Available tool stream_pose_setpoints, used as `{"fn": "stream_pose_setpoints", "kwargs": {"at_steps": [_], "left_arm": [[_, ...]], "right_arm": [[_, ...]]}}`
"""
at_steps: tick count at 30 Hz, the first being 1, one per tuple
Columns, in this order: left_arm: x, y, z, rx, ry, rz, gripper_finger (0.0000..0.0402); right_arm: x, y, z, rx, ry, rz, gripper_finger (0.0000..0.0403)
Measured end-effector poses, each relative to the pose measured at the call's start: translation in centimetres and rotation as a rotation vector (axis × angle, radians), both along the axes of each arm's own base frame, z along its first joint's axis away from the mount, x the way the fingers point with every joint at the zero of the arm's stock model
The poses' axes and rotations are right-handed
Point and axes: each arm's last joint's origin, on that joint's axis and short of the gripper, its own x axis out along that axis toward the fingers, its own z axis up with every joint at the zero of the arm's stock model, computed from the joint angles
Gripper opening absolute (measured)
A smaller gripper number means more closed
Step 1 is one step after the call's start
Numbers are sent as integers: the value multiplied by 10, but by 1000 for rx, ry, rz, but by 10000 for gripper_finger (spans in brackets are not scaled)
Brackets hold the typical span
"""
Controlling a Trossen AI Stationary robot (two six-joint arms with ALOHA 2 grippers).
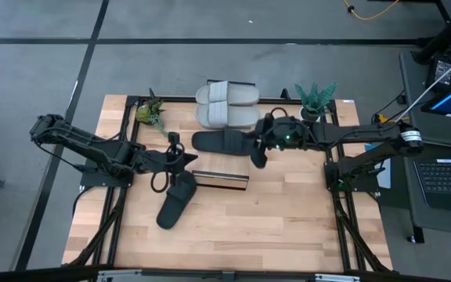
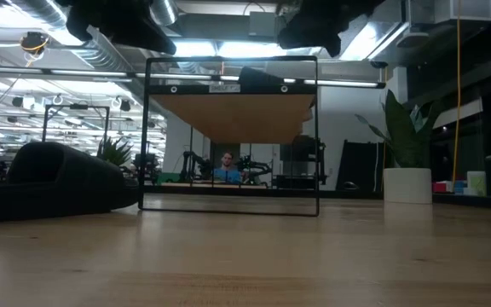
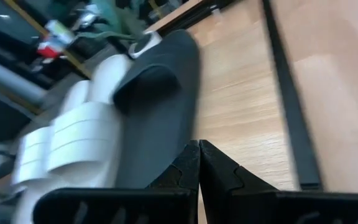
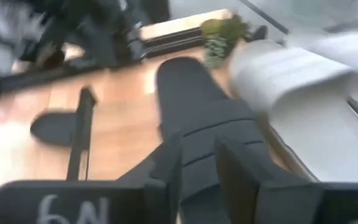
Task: Pick and place slides into the shelf
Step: Put the right black slide on the shelf
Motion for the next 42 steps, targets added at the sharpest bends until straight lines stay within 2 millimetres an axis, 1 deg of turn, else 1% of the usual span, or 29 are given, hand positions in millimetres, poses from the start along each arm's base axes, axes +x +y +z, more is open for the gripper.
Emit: {"fn": "stream_pose_setpoints", "kwargs": {"at_steps": [4, 6, 7, 13, 19, 21, 25, 28, 34, 42], "left_arm": [[2, 3, -1, -78, 7, -63, 0], [3, 6, -1, -111, 3, -54, 0], [3, 9, -1, -125, 2, -41, 0], [5, 22, -6, -228, 29, -36, 0], [10, 34, -13, -238, 73, 17, 0], [8, 38, -16, -242, 105, 32, 0], [8, 44, -19, -251, 124, 56, 0], [10, 49, -20, -250, 128, 76, 0], [11, 58, -23, -250, 139, 120, 0], [11, 56, -23, -252, 138, 103, 0]], "right_arm": [[1, 11, -2, -114, 43, 98, 41], [1, 15, -4, -144, 66, 126, 12], [0, 16, -5, -158, 76, 143, 8], [0, 17, -14, -130, 153, 158, 4], [14, 18, -39, -142, 258, 197, 3], [18, 18, -47, -146, 286, 212, 3], [24, 12, -56, -142, 318, 201, 2], [26, 5, -58, -138, 321, 180, 2], [28, -5, -56, -149, 288, 134, 2], [27, -5, -56, -140, 293, 165, 1]]}}
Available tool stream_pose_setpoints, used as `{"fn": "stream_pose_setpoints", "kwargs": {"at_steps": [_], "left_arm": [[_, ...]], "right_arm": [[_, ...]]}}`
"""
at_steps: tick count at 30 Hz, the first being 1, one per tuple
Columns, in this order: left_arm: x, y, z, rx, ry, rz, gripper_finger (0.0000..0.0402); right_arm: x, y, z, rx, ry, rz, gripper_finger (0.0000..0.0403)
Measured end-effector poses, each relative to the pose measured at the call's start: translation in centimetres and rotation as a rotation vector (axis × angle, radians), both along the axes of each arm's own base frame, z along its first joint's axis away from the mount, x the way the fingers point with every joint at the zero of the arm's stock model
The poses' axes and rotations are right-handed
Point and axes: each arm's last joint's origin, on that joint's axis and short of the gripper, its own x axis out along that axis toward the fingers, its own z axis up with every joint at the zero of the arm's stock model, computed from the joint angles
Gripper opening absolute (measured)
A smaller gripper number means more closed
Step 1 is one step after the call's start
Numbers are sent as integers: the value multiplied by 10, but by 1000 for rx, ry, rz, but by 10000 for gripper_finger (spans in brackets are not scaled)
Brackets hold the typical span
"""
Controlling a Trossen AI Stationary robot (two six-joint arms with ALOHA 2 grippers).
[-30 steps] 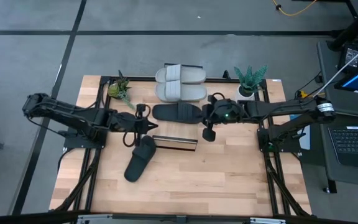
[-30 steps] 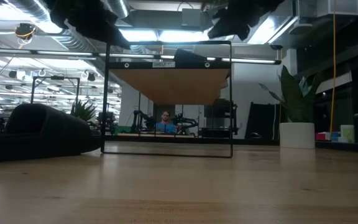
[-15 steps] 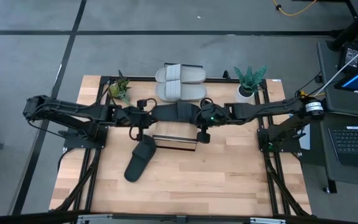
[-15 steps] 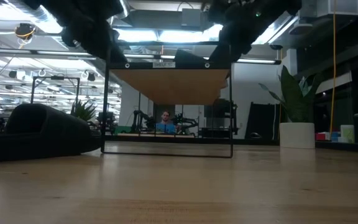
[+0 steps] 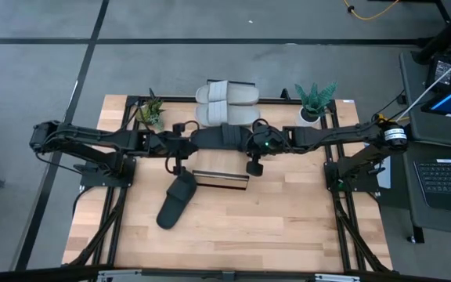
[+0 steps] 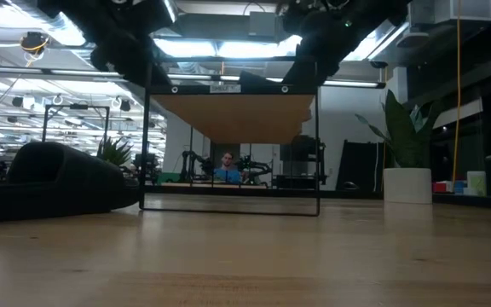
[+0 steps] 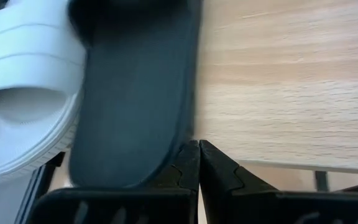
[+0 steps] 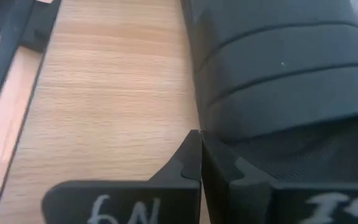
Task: Pick and place slides into the shelf
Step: Put the right black slide on the shelf, then put the black slide on the shelf
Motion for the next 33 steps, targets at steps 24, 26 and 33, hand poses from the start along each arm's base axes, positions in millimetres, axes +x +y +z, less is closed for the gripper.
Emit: {"fn": "stream_pose_setpoints", "kwargs": {"at_steps": [24, 26, 33], "left_arm": [[-26, -44, 56, -38, -52, -68, 0], [-30, -54, 56, -67, -50, -74, 0], [-47, -89, 49, -166, -50, 2, 0]], "right_arm": [[-56, 36, 82, -111, -300, 76, 1], [-61, 40, 83, -127, -291, 67, 1], [-65, 51, 65, -140, -232, 1, 1]]}}
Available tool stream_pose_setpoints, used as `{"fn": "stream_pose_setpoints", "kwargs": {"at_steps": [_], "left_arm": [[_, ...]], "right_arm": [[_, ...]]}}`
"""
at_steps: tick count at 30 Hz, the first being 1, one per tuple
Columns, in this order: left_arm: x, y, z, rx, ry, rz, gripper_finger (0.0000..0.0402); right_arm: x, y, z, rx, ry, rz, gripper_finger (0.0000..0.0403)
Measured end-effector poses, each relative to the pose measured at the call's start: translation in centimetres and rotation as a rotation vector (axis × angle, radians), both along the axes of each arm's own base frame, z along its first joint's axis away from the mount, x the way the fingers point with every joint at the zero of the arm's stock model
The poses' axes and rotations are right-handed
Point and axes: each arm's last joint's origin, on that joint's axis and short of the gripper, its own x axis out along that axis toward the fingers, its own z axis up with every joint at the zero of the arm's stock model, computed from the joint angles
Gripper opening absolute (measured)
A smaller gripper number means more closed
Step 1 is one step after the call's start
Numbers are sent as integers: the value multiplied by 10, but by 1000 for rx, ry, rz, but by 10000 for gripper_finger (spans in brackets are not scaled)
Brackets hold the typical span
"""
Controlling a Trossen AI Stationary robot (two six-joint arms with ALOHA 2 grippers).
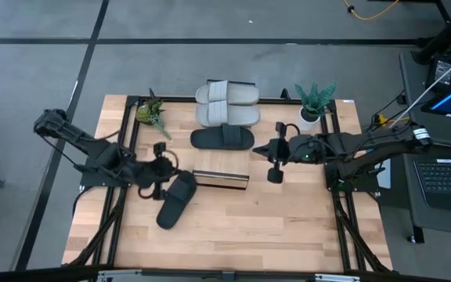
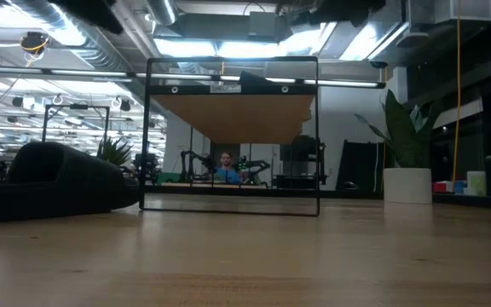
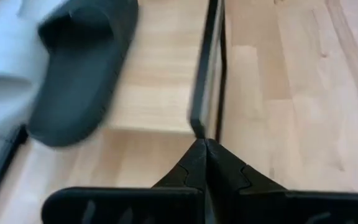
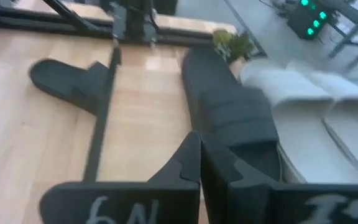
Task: Pick and place slides into the shelf
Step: Put the black slide on the shelf
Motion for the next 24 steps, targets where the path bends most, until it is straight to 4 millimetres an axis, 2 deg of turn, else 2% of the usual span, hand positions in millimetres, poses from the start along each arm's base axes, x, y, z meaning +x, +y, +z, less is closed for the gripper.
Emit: {"fn": "stream_pose_setpoints", "kwargs": {"at_steps": [5, 10, 17, 24], "left_arm": [[-10, -29, -3, -144, -74, 71, 0], [-14, -58, -16, -261, -138, 192, 0], [-2, -98, -59, -406, -166, 401, 0], [5, -125, -98, -621, -280, 632, 0]], "right_arm": [[-3, 4, -15, 25, 19, -28, 1], [-3, 11, -13, 8, 0, 11, 1], [-11, 19, -8, -35, -20, 18, 1], [-14, 30, -7, -15, -30, 45, 2]]}}
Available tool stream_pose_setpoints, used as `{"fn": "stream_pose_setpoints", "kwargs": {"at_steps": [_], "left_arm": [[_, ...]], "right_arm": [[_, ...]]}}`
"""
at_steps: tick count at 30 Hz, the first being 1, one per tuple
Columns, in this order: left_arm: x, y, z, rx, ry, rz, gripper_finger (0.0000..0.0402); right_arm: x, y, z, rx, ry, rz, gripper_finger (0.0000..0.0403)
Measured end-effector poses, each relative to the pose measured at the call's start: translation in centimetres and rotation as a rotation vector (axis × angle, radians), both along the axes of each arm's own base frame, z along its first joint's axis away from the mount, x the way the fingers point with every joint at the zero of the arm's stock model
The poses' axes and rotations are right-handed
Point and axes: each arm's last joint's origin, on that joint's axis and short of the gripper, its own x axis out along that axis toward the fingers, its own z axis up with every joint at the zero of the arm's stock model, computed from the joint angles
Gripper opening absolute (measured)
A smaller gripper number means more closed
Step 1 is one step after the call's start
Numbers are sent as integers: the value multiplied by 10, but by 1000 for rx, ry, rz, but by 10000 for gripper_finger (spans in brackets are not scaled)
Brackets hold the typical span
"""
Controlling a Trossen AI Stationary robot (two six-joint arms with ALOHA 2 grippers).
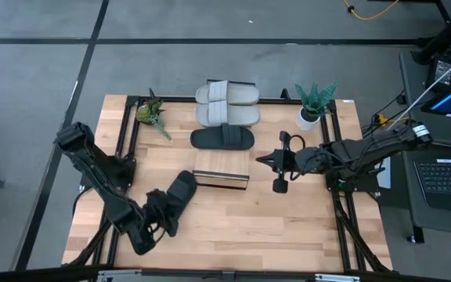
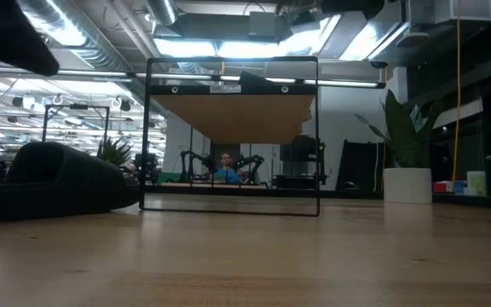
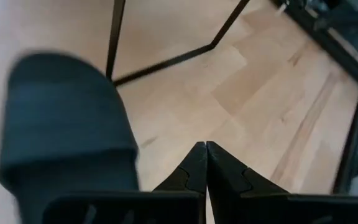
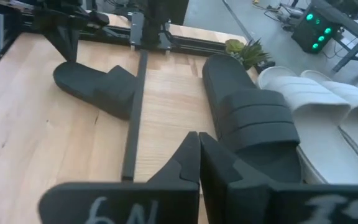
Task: Pick and place slides into the shelf
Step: Put the black slide on the shelf
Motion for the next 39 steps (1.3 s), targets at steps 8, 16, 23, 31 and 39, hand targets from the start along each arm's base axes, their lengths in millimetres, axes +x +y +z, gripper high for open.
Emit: {"fn": "stream_pose_setpoints", "kwargs": {"at_steps": [8, 16, 23, 31, 39], "left_arm": [[-9, -16, -11, -76, -182, 106, 0], [-5, -13, -28, -145, -96, 184, 0], [1, -2, -34, -166, 16, 251, 0], [6, 5, -37, -215, 119, 285, 0], [12, 11, -37, -198, 158, 283, 0]], "right_arm": [[-5, 12, -3, -14, 23, 7, 2], [-11, 18, -7, -29, 64, -9, 2], [-13, 24, -7, -33, 66, 16, 2], [-13, 25, -7, -53, 71, 32, 2], [-13, 25, -7, -60, 73, 35, 2]]}}
